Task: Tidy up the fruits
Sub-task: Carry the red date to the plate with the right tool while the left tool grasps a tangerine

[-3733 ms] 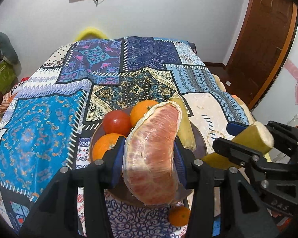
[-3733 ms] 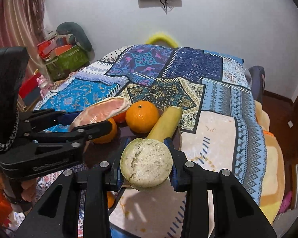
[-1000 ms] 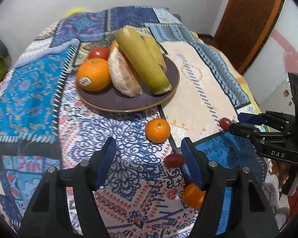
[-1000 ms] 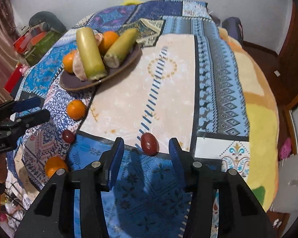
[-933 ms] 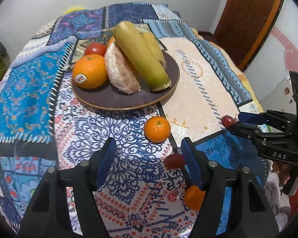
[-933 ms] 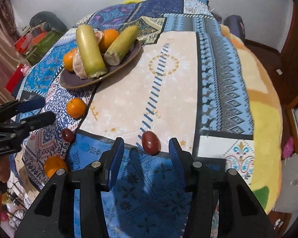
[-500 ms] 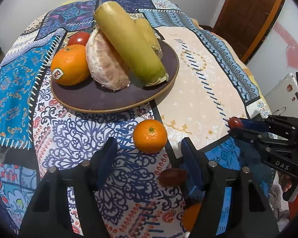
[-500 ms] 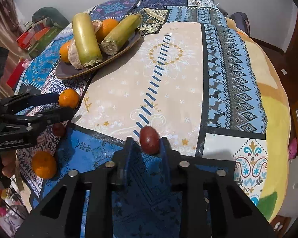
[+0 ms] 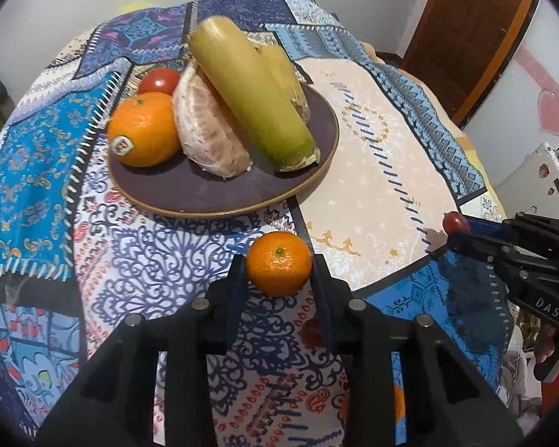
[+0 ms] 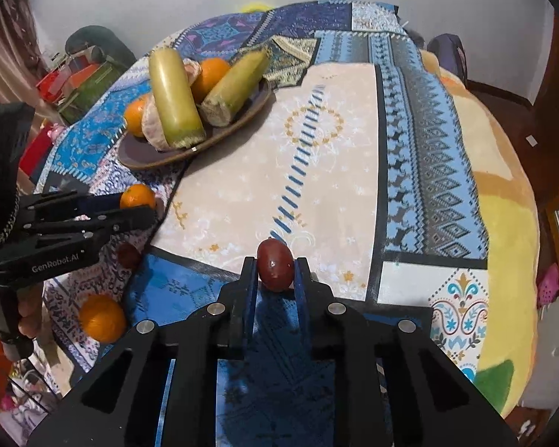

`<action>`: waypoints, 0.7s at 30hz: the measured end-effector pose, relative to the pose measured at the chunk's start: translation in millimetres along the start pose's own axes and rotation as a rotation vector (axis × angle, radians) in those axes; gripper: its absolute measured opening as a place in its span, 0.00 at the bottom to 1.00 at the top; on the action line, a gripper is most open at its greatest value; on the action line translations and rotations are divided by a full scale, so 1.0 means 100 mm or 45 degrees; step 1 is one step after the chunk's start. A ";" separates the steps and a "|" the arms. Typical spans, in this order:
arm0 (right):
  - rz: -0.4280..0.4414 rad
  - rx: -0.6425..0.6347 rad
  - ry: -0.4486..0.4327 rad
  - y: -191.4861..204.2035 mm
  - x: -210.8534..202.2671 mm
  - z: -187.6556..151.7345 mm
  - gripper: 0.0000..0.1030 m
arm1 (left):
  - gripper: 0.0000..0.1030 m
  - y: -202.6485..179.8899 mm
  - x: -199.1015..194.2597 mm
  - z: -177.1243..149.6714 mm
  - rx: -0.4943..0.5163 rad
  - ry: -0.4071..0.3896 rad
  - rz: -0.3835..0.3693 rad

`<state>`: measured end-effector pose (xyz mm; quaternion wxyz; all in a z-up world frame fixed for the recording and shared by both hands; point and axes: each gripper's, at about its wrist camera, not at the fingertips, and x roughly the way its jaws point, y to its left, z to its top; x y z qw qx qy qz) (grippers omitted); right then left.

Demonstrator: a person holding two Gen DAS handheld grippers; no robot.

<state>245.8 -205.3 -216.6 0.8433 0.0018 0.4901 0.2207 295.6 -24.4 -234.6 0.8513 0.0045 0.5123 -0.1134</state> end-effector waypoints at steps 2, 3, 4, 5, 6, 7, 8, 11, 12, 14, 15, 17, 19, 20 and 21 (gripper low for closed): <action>-0.002 -0.012 -0.016 0.03 -0.05 0.03 0.17 | 0.33 0.03 -0.10 0.00 -0.007 -0.023 0.003; -0.006 -0.020 -0.026 0.05 -0.08 0.05 0.17 | 0.33 0.04 -0.14 0.00 -0.009 -0.031 0.005; -0.006 -0.026 -0.033 0.06 -0.09 0.06 0.17 | 0.33 0.06 -0.20 0.00 -0.015 -0.049 0.008; -0.004 -0.030 -0.040 0.08 -0.12 0.08 0.17 | 0.33 0.08 -0.23 0.00 -0.018 -0.057 0.008; -0.003 -0.038 -0.047 0.09 -0.14 0.09 0.17 | 0.33 0.10 -0.28 0.00 -0.024 -0.067 0.007; -0.009 -0.047 -0.058 0.11 -0.16 0.11 0.17 | 0.33 0.14 -0.32 0.00 -0.031 -0.078 0.007; -0.013 -0.054 -0.066 0.13 -0.18 0.13 0.17 | 0.33 0.17 -0.36 0.00 -0.038 -0.086 0.011; -0.014 -0.074 -0.090 0.18 -0.23 0.20 0.17 | 0.33 0.26 -0.44 0.02 -0.056 -0.110 0.030; -0.014 -0.081 -0.098 0.20 -0.24 0.23 0.17 | 0.33 0.30 -0.47 0.02 -0.065 -0.119 0.038; -0.012 -0.097 -0.113 0.24 -0.26 0.27 0.17 | 0.33 0.37 -0.51 0.05 -0.082 -0.132 0.048; -0.011 -0.104 -0.119 0.26 -0.27 0.30 0.17 | 0.33 0.39 -0.52 0.05 -0.087 -0.137 0.051; -0.012 -0.116 -0.134 0.30 -0.28 0.35 0.17 | 0.33 0.46 -0.56 0.08 -0.097 -0.157 0.066; -0.010 -0.124 -0.151 0.32 -0.28 0.42 0.17 | 0.33 0.50 -0.59 0.10 -0.099 -0.173 0.084; -0.006 -0.125 -0.158 0.33 -0.28 0.45 0.17 | 0.33 0.51 -0.59 0.12 -0.101 -0.179 0.092; 0.000 -0.126 -0.166 0.34 -0.27 0.49 0.17 | 0.33 0.53 -0.59 0.14 -0.105 -0.184 0.096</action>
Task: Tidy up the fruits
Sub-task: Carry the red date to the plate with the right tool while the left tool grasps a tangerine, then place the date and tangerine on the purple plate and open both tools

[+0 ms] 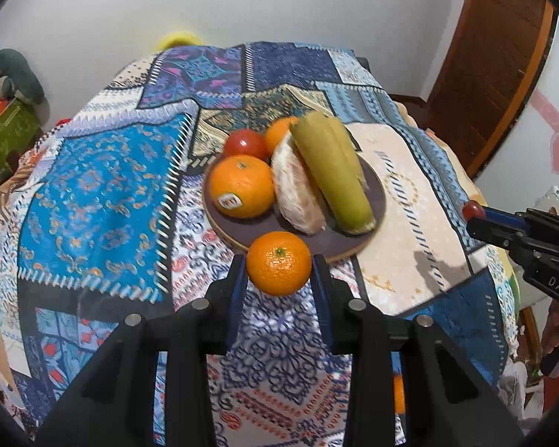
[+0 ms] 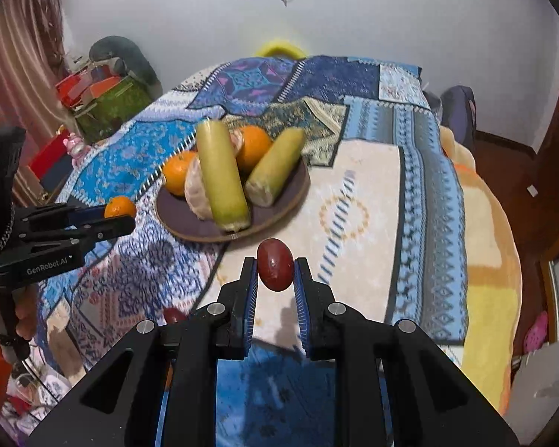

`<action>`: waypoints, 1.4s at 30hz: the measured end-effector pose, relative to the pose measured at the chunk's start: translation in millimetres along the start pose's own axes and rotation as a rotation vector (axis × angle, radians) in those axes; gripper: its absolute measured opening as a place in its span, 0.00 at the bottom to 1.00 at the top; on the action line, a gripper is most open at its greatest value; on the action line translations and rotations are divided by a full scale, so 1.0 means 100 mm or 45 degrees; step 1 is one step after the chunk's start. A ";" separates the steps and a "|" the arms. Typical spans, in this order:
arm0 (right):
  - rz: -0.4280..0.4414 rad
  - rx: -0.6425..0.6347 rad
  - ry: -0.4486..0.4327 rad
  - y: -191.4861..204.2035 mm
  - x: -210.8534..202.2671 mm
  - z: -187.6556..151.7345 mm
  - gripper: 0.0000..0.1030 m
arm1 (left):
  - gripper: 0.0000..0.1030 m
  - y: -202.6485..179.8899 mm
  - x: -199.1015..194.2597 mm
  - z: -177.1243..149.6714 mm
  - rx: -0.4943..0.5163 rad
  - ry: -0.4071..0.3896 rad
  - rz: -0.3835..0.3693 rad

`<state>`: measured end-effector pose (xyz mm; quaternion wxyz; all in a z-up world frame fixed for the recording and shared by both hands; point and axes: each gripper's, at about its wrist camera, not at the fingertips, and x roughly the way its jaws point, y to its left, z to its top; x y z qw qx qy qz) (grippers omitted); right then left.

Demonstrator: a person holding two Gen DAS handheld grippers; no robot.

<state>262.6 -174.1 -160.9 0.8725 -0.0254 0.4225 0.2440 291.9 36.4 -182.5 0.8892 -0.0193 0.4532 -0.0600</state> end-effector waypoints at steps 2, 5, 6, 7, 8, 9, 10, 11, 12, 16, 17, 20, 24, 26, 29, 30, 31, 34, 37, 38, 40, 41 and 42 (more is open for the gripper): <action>-0.001 0.001 -0.013 0.01 0.02 0.06 0.17 | 0.33 0.03 0.03 0.05 -0.013 -0.004 -0.002; 0.016 0.007 -0.029 0.03 0.08 0.15 0.17 | 0.33 0.06 0.07 0.08 -0.023 -0.009 -0.001; 0.021 0.006 -0.033 0.04 0.10 0.18 0.17 | 0.33 0.07 0.09 0.10 -0.023 -0.009 0.001; 0.024 0.003 -0.036 0.05 0.12 0.20 0.17 | 0.33 0.08 0.11 0.11 -0.022 -0.009 0.001; 0.022 -0.001 -0.039 0.06 0.14 0.23 0.17 | 0.33 0.08 0.12 0.11 -0.019 -0.009 0.000; 0.020 -0.005 -0.042 0.07 0.17 0.25 0.17 | 0.33 0.09 0.15 0.12 -0.018 -0.007 0.000; 0.021 -0.008 -0.043 0.08 0.20 0.27 0.17 | 0.33 0.09 0.17 0.13 -0.016 -0.005 -0.001; 0.024 -0.009 -0.043 0.09 0.23 0.29 0.17 | 0.33 0.10 0.19 0.14 -0.014 -0.004 -0.003; 0.029 -0.009 -0.043 0.10 0.27 0.31 0.17 | 0.33 0.10 0.22 0.15 -0.012 -0.003 -0.003; 0.036 -0.019 -0.033 0.11 0.39 0.36 0.17 | 0.33 0.11 0.33 0.17 -0.011 0.003 -0.009; 0.037 -0.017 -0.030 0.12 0.43 0.36 0.17 | 0.33 0.12 0.36 0.18 -0.010 0.006 -0.012; 0.040 -0.020 -0.012 0.12 0.54 0.38 0.17 | 0.33 0.13 0.43 0.18 -0.008 0.016 -0.008; 0.044 -0.023 0.011 0.10 0.66 0.39 0.17 | 0.33 0.16 0.53 0.19 -0.021 0.031 -0.015; 0.048 -0.019 0.026 0.08 0.72 0.38 0.17 | 0.33 0.18 0.57 0.19 -0.026 0.042 -0.017; 0.054 -0.011 0.048 0.06 0.79 0.37 0.17 | 0.33 0.18 0.60 0.18 -0.029 0.047 -0.022; 0.056 -0.009 0.053 0.06 0.81 0.37 0.17 | 0.33 0.19 0.61 0.18 -0.028 0.046 -0.020; 0.058 -0.008 0.057 0.05 0.83 0.37 0.18 | 0.33 0.18 0.61 0.19 -0.028 0.045 -0.018; 0.058 -0.013 0.062 0.06 0.86 0.37 0.18 | 0.33 0.18 0.63 0.19 -0.028 0.048 -0.017; 0.058 -0.024 0.073 0.07 0.88 0.36 0.18 | 0.36 0.19 0.63 0.20 -0.042 0.053 -0.024; 0.053 -0.030 0.079 0.08 0.89 0.36 0.18 | 0.38 0.20 0.63 0.20 -0.047 0.055 -0.026; 0.042 -0.038 0.089 0.08 0.89 0.36 0.18 | 0.40 0.20 0.62 0.19 -0.056 0.057 -0.031; 0.043 -0.039 0.093 0.08 0.89 0.35 0.18 | 0.40 0.20 0.61 0.19 -0.056 0.057 -0.031; 0.046 -0.039 0.098 0.08 0.88 0.35 0.18 | 0.40 0.19 0.59 0.18 -0.055 0.057 -0.030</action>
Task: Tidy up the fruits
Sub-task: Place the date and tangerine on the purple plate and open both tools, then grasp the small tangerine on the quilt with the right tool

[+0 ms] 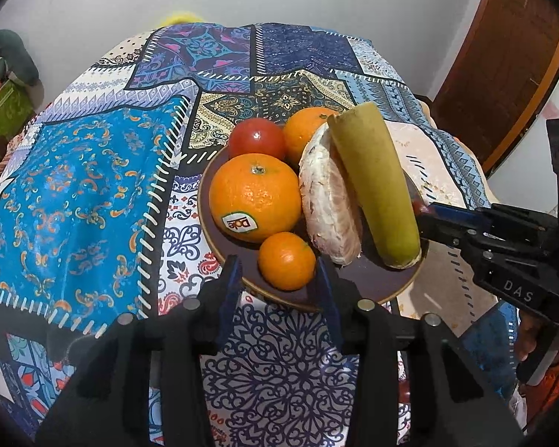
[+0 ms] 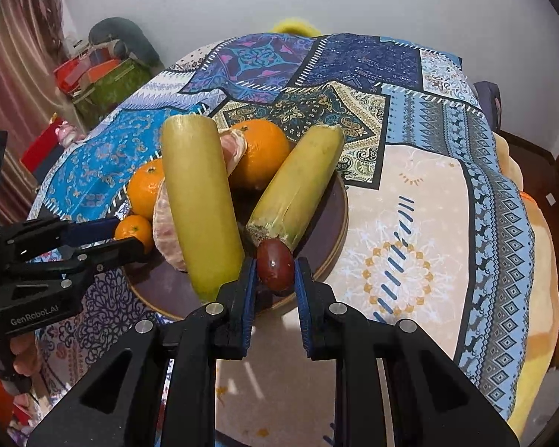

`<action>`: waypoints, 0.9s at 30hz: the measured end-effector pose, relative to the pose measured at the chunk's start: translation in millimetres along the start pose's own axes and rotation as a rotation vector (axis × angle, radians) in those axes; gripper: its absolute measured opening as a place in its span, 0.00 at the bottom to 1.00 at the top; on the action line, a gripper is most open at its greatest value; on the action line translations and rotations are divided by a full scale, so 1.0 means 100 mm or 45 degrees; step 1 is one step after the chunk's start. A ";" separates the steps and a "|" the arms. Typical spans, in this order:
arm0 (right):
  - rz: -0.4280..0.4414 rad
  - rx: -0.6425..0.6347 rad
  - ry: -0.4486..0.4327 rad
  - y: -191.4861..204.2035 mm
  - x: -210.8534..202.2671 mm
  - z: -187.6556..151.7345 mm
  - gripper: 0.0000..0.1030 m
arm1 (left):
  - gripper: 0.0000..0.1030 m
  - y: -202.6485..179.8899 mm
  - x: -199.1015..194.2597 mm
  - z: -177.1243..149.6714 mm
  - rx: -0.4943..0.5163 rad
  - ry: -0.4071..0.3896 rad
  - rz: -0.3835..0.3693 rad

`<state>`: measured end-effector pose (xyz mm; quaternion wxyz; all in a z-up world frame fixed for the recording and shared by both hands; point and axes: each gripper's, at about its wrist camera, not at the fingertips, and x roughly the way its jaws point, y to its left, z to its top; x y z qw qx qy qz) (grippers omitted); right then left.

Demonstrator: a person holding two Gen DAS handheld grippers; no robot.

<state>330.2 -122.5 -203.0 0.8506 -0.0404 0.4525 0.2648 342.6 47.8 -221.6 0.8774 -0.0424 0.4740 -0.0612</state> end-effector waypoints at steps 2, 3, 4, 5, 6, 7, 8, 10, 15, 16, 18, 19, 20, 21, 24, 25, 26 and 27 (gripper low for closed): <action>-0.005 0.001 -0.003 0.00 -0.02 -0.01 0.23 | 0.40 -0.02 -0.05 -0.02 0.007 -0.007 -0.002; -0.013 -0.002 -0.009 0.00 -0.05 -0.01 0.29 | 0.40 -0.02 -0.08 -0.03 0.011 -0.011 0.000; -0.026 -0.009 -0.019 0.01 -0.08 -0.01 0.35 | 0.40 -0.04 -0.13 -0.03 0.019 -0.019 0.004; -0.039 -0.018 -0.028 0.02 -0.11 -0.02 0.36 | 0.40 -0.05 -0.18 -0.04 0.023 -0.029 0.006; -0.055 -0.030 -0.038 0.04 -0.15 -0.02 0.38 | 0.40 -0.05 -0.22 -0.04 0.024 -0.035 0.004; -0.069 -0.044 -0.046 0.06 -0.19 -0.02 0.38 | 0.40 -0.06 -0.28 -0.04 0.026 -0.046 0.003; -0.076 -0.051 -0.051 0.07 -0.23 -0.02 0.38 | 0.40 -0.07 -0.34 -0.04 0.027 -0.056 0.004; -0.080 -0.054 -0.067 0.10 -0.34 -0.02 0.38 | 0.40 -0.10 -0.47 -0.05 0.029 -0.082 0.005; -0.093 -0.086 -0.114 0.21 -0.65 -0.08 0.38 | 0.41 -0.16 -0.82 -0.10 0.039 -0.138 0.013; -0.099 -0.099 -0.124 0.24 -0.72 -0.09 0.39 | 0.41 -0.18 -0.90 -0.11 0.043 -0.152 0.016; -0.113 -0.116 -0.140 0.29 -0.85 -0.12 0.39 | 0.41 -0.20 -1.05 -0.14 0.049 -0.176 0.024; -0.116 -0.120 -0.150 0.31 -0.91 -0.13 0.40 | 0.41 -0.21 -1.16 -0.17 0.051 -0.195 0.029; -0.116 -0.120 -0.159 0.33 -0.98 -0.14 0.40 | 0.41 -0.23 -1.21 -0.17 0.052 -0.205 0.031; -0.115 -0.118 -0.167 0.35 -1.03 -0.16 0.41 | 0.43 -0.24 -1.31 -0.20 0.052 -0.224 0.036; -0.095 -0.108 -0.187 0.40 -1.19 -0.22 0.47 | 0.44 -0.27 -1.53 -0.28 0.059 -0.268 0.043; -0.091 -0.106 -0.193 0.42 -1.25 -0.26 0.48 | 0.44 -0.28 -1.61 -0.31 0.065 -0.284 0.050; -0.092 -0.109 -0.196 0.44 -1.28 -0.29 0.48 | 0.44 -0.28 -1.67 -0.34 0.071 -0.295 0.056; -0.093 -0.117 -0.195 0.48 -1.33 -0.33 0.48 | 0.45 -0.29 -1.74 -0.38 0.077 -0.307 0.062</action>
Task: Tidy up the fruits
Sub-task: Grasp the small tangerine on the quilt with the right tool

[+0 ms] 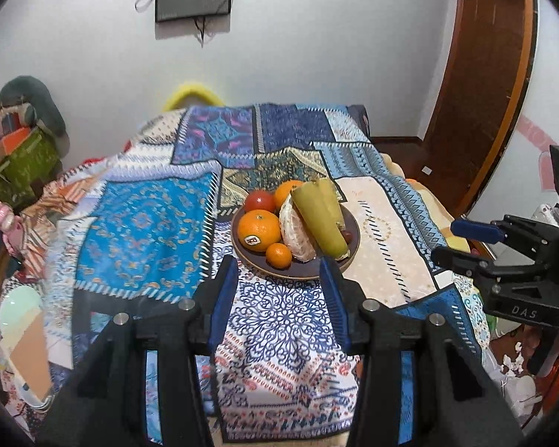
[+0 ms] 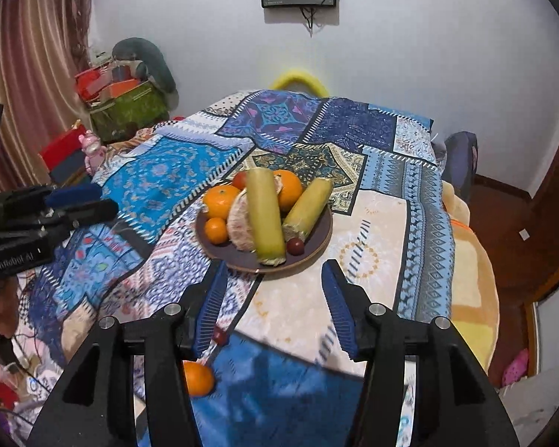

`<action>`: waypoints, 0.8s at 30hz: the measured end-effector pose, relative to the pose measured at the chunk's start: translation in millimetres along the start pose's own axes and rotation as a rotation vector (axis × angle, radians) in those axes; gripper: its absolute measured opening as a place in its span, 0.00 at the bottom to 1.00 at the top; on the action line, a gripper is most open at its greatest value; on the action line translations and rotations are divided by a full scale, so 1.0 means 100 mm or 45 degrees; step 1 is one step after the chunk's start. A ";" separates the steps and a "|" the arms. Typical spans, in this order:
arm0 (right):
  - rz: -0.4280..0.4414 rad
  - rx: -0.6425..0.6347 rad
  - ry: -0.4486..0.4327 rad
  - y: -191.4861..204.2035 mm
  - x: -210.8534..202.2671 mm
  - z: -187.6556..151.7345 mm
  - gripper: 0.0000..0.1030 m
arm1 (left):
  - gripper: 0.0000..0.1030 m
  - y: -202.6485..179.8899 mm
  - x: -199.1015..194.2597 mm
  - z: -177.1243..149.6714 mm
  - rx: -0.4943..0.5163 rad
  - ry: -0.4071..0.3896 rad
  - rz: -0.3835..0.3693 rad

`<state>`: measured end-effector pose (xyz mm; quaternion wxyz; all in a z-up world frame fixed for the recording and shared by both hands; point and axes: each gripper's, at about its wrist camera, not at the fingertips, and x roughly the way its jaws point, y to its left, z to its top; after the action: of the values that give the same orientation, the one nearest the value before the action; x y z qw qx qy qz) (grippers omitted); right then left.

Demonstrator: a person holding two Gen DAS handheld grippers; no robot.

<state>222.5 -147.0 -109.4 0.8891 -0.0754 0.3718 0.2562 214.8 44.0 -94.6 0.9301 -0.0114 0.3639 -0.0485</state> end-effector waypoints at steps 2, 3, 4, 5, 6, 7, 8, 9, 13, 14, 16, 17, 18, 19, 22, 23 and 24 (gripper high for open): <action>0.002 -0.008 0.007 0.05 -0.05 -0.05 0.48 | 0.49 -0.01 -0.14 -0.04 0.011 -0.023 0.006; 0.003 -0.010 0.013 0.08 -0.08 -0.08 0.48 | 0.52 -0.01 -0.20 -0.06 0.016 -0.037 0.010; 0.003 -0.013 0.021 0.11 -0.10 -0.12 0.48 | 0.53 -0.02 -0.27 -0.09 0.024 -0.055 0.018; -0.003 -0.016 0.029 0.13 -0.12 -0.15 0.48 | 0.56 -0.02 -0.32 -0.11 0.031 -0.062 0.024; -0.009 -0.020 0.036 0.15 -0.14 -0.18 0.48 | 0.59 -0.02 -0.34 -0.14 0.037 -0.062 0.028; -0.009 -0.023 0.045 0.17 -0.15 -0.21 0.49 | 0.62 -0.03 -0.37 -0.17 0.044 -0.056 0.033; -0.009 -0.021 0.049 0.19 -0.16 -0.24 0.50 | 0.66 -0.03 -0.39 -0.21 0.049 -0.049 0.034; -0.006 -0.017 0.053 0.20 -0.16 -0.28 0.53 | 0.68 -0.03 -0.41 -0.26 0.054 -0.039 0.036; -0.002 -0.013 0.059 0.27 -0.20 -0.40 0.59 | 0.72 -0.01 -0.41 -0.42 0.052 -0.001 0.047; 0.003 -0.015 0.066 0.30 -0.20 -0.43 0.59 | 0.73 0.01 -0.41 -0.47 0.040 0.014 0.043; 0.031 -0.017 0.093 0.35 -0.17 -0.49 0.59 | 0.76 0.04 -0.38 -0.54 0.016 0.040 0.031; 0.039 -0.020 0.102 0.37 -0.15 -0.52 0.59 | 0.76 0.05 -0.37 -0.58 0.007 0.052 0.023; 0.044 -0.025 0.109 0.40 -0.13 -0.54 0.59 | 0.76 0.05 -0.35 -0.61 0.002 0.066 0.018; 0.051 -0.031 0.118 0.43 -0.11 -0.58 0.59 | 0.76 0.05 -0.33 -0.64 0.002 0.080 0.016; 0.067 -0.041 0.152 0.51 -0.02 -0.65 0.59 | 0.76 0.03 -0.31 -0.70 0.023 0.101 0.027; 0.068 -0.046 0.161 0.53 0.01 -0.67 0.59 | 0.76 0.03 -0.29 -0.72 0.030 0.108 0.030; 0.069 -0.052 0.170 0.56 0.04 -0.69 0.59 | 0.76 0.03 -0.29 -0.74 0.033 0.113 0.032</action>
<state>153.4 -120.3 -158.8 0.8534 -0.1004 0.4269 0.2819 144.0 50.6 -129.3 0.9137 0.0074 0.4042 -0.0419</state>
